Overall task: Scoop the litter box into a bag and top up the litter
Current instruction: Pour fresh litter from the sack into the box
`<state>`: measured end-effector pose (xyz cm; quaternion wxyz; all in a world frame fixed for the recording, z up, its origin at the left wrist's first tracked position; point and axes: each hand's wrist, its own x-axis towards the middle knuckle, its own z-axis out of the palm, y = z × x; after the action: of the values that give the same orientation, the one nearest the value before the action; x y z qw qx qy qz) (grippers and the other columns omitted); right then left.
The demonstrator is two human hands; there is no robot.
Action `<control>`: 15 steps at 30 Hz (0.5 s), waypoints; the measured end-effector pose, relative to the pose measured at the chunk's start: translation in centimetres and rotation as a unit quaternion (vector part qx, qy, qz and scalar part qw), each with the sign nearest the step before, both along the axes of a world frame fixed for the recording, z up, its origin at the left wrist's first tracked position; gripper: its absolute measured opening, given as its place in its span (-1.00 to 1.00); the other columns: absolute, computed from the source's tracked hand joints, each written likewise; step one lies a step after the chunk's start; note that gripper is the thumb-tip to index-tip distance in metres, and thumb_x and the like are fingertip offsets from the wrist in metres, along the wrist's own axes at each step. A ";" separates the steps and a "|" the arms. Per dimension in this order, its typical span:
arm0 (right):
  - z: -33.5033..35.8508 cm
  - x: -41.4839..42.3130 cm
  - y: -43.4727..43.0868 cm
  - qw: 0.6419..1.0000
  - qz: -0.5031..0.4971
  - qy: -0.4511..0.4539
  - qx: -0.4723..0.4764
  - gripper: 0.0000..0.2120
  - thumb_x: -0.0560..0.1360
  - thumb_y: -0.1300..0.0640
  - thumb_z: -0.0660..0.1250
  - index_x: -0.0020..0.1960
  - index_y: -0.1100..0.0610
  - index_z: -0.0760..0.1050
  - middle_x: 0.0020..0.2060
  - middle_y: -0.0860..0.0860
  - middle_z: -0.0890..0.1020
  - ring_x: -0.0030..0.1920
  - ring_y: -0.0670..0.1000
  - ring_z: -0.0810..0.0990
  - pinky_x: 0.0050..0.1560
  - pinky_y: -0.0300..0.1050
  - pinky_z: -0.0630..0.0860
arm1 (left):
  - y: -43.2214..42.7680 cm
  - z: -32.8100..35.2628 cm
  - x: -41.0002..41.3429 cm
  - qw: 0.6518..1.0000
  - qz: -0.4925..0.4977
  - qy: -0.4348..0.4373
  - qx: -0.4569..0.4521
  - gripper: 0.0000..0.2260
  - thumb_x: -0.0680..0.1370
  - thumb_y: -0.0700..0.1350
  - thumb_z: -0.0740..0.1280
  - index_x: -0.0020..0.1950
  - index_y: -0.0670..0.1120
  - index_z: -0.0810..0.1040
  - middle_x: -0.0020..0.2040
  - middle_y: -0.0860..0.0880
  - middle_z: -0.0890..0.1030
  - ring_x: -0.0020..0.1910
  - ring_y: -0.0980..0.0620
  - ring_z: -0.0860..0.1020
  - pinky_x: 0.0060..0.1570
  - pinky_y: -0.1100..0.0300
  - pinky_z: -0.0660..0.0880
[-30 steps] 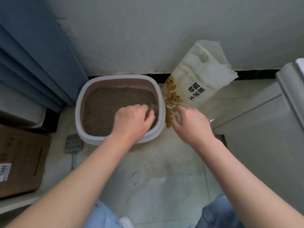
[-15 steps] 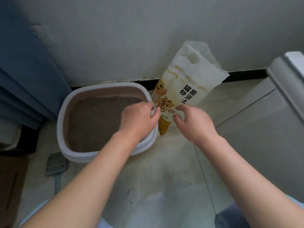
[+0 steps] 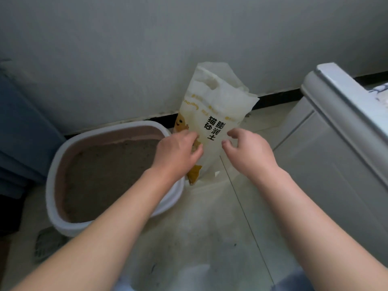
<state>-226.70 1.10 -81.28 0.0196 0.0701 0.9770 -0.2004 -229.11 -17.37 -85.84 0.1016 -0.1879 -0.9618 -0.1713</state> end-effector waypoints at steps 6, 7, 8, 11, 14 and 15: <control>-0.1 -0.3 3.2 0.999 -0.041 0.001 -0.025 -0.59 0.58 -0.06 0.20 0.37 0.05 0.47 0.27 0.00 0.59 0.28 0.10 0.52 0.14 -0.05 0.44 | 6.4 2.2 -4.7 0.984 -0.122 0.125 -0.035 -0.62 0.50 -0.15 0.39 0.31 -0.16 0.52 0.26 -0.16 0.57 0.21 -0.19 0.53 0.05 -0.04 0.54; -0.2 -0.3 3.6 0.999 -0.046 -0.001 -0.027 -0.59 0.58 -0.06 0.20 0.37 0.05 0.48 0.26 0.00 0.60 0.28 0.10 0.52 0.14 -0.05 0.44 | 7.4 2.6 -5.4 0.979 -0.145 0.128 -0.059 -0.56 0.48 -0.20 0.38 0.37 -0.16 0.48 0.34 -0.18 0.52 0.29 -0.20 0.49 0.14 -0.07 0.50; -0.4 -0.2 3.9 0.998 -0.051 -0.008 -0.029 -0.59 0.58 -0.06 0.21 0.37 0.05 0.48 0.26 0.01 0.60 0.28 0.10 0.52 0.14 -0.04 0.44 | 8.4 3.0 -5.9 0.976 -0.156 0.125 -0.085 -0.49 0.47 -0.23 0.36 0.42 -0.16 0.43 0.41 -0.19 0.47 0.36 -0.20 0.44 0.22 -0.09 0.45; -1.1 0.0 4.9 0.997 -0.061 -0.027 -0.036 -0.59 0.56 -0.05 0.21 0.36 0.05 0.48 0.25 0.01 0.60 0.25 0.11 0.54 0.13 -0.04 0.46 | 10.7 4.2 -7.5 0.969 -0.144 0.092 -0.177 -0.35 0.45 -0.17 0.36 0.52 -0.13 0.28 0.44 -0.16 0.42 0.41 -0.18 0.37 0.31 -0.10 0.33; -1.4 0.0 5.8 0.997 -0.062 -0.032 -0.043 -0.58 0.55 -0.04 0.21 0.36 0.05 0.48 0.24 0.02 0.61 0.24 0.12 0.54 0.11 -0.04 0.47 | 12.0 5.4 -8.4 0.960 -0.069 0.053 -0.268 -0.40 0.48 0.01 0.38 0.46 -0.12 0.28 0.32 -0.15 0.48 0.30 -0.18 0.42 0.22 -0.08 0.32; -1.5 0.1 6.1 0.996 -0.063 -0.034 -0.045 -0.58 0.55 -0.04 0.21 0.37 0.05 0.48 0.23 0.02 0.61 0.23 0.13 0.55 0.10 -0.05 0.47 | 12.3 5.8 -8.5 0.958 -0.049 0.047 -0.279 -0.47 0.49 0.03 0.38 0.39 -0.11 0.34 0.28 -0.15 0.51 0.26 -0.18 0.45 0.20 -0.07 0.32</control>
<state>-226.61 7.23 -82.80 0.0429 0.1375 0.9593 -0.2428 -237.57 -5.11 -80.08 0.0820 -0.2639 -0.9549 0.1083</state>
